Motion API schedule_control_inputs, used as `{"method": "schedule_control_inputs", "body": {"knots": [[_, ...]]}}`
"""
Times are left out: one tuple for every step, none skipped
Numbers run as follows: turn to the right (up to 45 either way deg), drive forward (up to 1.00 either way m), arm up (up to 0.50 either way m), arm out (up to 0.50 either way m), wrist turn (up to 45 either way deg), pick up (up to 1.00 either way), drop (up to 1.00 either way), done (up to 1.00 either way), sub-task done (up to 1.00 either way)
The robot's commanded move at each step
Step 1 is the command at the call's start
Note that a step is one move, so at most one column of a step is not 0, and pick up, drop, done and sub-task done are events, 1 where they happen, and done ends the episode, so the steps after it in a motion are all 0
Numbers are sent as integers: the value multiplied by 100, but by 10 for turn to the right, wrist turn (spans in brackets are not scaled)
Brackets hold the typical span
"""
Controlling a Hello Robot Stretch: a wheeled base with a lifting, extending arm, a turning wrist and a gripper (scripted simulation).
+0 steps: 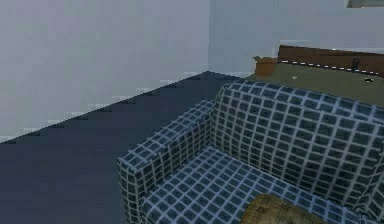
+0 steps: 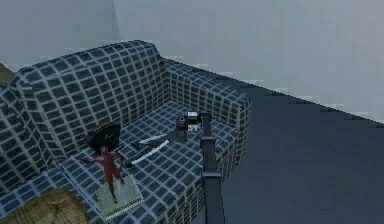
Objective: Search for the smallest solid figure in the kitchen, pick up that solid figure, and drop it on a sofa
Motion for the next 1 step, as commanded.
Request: {"method": "schedule_control_inputs", "body": {"knots": [[0,0,0,0,0,0,100,0,0]]}}
